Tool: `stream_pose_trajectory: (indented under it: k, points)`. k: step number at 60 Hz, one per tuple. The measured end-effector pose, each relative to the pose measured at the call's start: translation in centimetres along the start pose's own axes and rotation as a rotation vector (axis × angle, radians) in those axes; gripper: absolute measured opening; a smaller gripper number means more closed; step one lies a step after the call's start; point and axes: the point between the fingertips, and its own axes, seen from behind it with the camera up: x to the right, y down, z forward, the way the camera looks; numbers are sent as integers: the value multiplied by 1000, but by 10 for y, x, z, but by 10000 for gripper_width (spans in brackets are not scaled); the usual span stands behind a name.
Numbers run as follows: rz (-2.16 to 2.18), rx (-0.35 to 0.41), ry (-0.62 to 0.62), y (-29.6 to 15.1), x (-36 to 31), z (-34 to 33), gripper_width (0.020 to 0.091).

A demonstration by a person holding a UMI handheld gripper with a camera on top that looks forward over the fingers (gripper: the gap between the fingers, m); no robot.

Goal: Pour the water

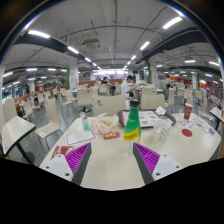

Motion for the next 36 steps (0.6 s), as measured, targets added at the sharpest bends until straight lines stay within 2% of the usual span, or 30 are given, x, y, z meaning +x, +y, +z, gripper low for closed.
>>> stream_pose_trajectory:
  k: [10, 26, 28, 29, 30, 32, 36]
  points:
    - [22, 58, 74, -10, 48, 53, 847]
    - [-79, 144, 63, -31, 65, 145, 838]
    - [-104, 135, 59, -28, 66, 152, 796]
    - [-113, 124, 57, -24, 66, 156, 749]
    - [-120, 113, 58, -21, 67, 159, 739]
    - [-140, 107, 72, -15, 73, 167, 544]
    - [-133, 150, 84, -21, 76, 167, 542]
